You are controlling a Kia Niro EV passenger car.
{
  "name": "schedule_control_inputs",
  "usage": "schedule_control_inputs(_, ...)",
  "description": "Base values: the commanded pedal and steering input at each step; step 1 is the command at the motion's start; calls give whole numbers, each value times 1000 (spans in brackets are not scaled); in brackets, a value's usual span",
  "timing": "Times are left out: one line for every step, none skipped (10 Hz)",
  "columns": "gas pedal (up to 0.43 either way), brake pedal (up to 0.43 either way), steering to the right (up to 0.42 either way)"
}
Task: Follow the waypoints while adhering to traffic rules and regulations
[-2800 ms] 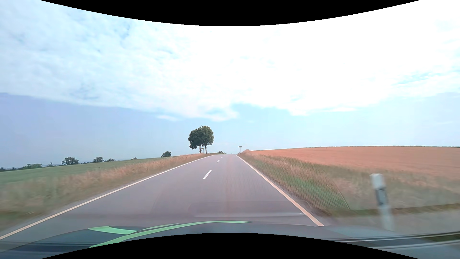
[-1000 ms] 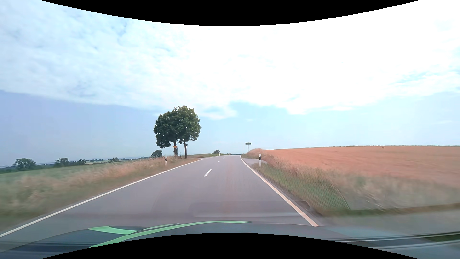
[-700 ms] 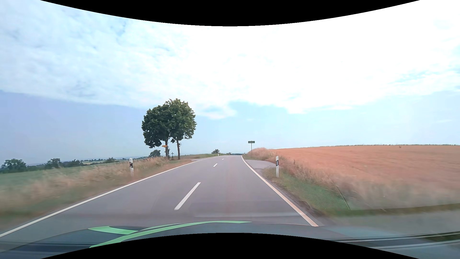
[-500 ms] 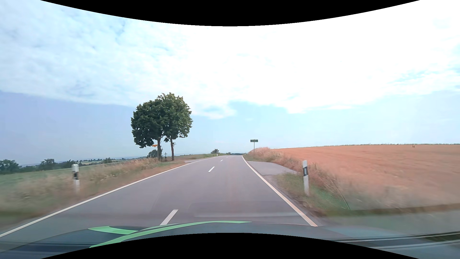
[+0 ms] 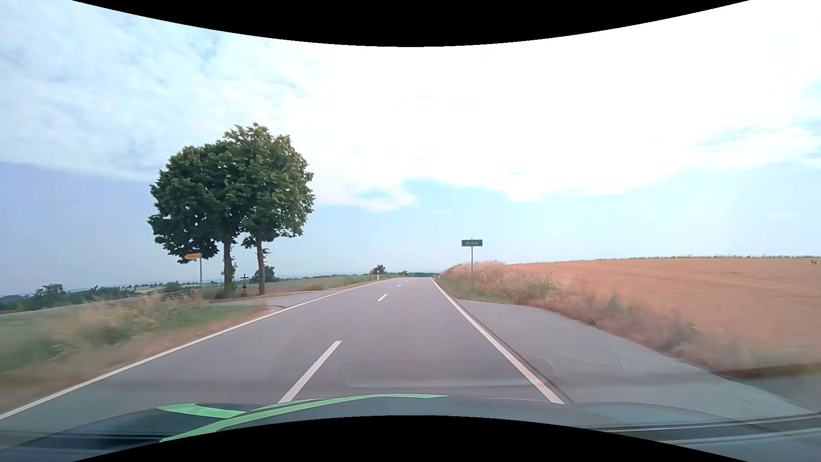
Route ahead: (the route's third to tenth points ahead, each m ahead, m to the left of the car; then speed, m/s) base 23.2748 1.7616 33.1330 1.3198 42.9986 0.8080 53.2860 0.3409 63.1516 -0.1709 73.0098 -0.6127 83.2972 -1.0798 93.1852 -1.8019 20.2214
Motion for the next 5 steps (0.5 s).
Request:
schedule_control_inputs(169,0,6)
schedule_control_inputs(157,0,5)
schedule_control_inputs(150,0,5)
schedule_control_inputs(150,0,5)
schedule_control_inputs(138,0,5)
